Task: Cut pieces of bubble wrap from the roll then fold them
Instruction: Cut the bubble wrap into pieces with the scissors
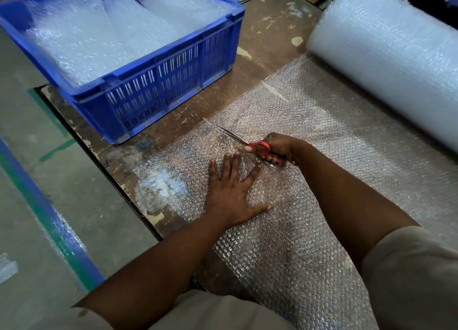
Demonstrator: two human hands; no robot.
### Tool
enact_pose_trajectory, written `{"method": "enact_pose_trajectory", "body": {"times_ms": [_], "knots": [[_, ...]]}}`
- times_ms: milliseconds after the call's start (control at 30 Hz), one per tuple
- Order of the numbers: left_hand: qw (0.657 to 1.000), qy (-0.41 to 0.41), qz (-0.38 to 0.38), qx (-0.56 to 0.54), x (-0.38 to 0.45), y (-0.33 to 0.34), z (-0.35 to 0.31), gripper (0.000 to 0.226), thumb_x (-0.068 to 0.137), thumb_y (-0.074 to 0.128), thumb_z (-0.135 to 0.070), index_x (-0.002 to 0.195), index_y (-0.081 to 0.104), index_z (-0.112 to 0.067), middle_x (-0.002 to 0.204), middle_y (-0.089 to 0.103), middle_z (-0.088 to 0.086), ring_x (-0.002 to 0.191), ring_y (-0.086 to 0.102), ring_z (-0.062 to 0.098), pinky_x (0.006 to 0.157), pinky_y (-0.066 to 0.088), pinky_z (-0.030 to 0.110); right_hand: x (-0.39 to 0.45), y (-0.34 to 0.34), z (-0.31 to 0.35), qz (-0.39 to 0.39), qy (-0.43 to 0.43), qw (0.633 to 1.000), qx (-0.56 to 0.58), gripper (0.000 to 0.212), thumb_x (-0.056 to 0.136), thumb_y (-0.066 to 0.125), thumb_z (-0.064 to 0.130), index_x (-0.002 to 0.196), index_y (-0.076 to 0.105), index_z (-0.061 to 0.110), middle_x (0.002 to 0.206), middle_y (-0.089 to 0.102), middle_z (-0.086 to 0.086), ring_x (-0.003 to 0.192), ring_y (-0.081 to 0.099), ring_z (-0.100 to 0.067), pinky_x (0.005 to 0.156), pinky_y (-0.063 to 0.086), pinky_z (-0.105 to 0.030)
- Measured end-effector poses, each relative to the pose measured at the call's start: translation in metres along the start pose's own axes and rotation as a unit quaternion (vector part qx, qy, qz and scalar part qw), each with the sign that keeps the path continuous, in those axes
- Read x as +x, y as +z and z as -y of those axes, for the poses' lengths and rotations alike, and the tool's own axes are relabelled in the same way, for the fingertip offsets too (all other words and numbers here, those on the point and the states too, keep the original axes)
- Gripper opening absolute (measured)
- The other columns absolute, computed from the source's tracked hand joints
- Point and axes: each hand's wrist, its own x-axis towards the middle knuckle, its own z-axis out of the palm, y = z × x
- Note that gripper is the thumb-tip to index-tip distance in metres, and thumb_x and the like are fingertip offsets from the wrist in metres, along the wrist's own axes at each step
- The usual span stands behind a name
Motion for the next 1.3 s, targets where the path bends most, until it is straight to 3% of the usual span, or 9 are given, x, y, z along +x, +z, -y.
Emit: {"method": "enact_pose_trajectory", "body": {"times_ms": [200,467,633,1200,1300], "knots": [[1.0,-0.005,0.01,0.001,0.0,-0.001,0.0,0.112,0.076,0.004,-0.107,0.163,-0.027,-0.044,0.168,-0.037,0.022,0.155,-0.037,0.045,0.119,-0.016,0.074,-0.001,0.004,0.008,0.009,-0.013,1.0,0.012,0.048,0.079,0.09,0.046,0.064,0.064,0.009,0.049,0.053,-0.001,0.039,0.041,-0.011,0.043,0.037,-0.02],[1.0,-0.002,0.002,-0.004,0.0,0.0,0.0,0.11,0.077,0.005,-0.107,0.164,-0.023,-0.046,0.17,-0.034,0.022,0.155,-0.036,0.044,0.12,-0.015,0.074,0.003,0.01,0.022,0.005,-0.008,1.0,-0.007,0.053,0.08,0.087,0.057,0.058,0.062,0.015,0.048,0.052,-0.002,0.039,0.04,-0.012,0.046,0.035,-0.021],[1.0,-0.002,0.003,-0.009,-0.001,-0.001,0.001,0.109,0.077,0.006,-0.107,0.165,-0.02,-0.047,0.17,-0.034,0.022,0.155,-0.037,0.044,0.12,-0.015,0.073,0.008,0.013,0.029,0.001,-0.012,1.0,-0.016,0.057,0.067,0.09,0.065,0.057,0.062,0.016,0.049,0.053,-0.002,0.04,0.041,-0.013,0.048,0.036,-0.022],[1.0,0.001,0.008,-0.004,-0.001,-0.004,0.0,0.112,0.075,0.004,-0.108,0.166,-0.019,-0.045,0.171,-0.033,0.021,0.155,-0.037,0.044,0.12,-0.016,0.074,0.015,0.017,0.042,0.001,-0.014,1.0,-0.001,0.051,0.084,0.086,0.05,0.061,0.06,0.012,0.044,0.052,0.002,0.034,0.041,-0.008,0.038,0.034,-0.017],[1.0,0.002,0.01,-0.002,-0.001,-0.004,0.001,0.112,0.076,0.005,-0.107,0.166,-0.019,-0.045,0.171,-0.031,0.022,0.156,-0.034,0.045,0.12,-0.015,0.074,0.022,0.018,0.043,0.002,-0.017,1.0,0.002,0.053,0.079,0.091,0.052,0.06,0.062,0.012,0.047,0.053,-0.001,0.036,0.04,-0.011,0.04,0.035,-0.018]]}}
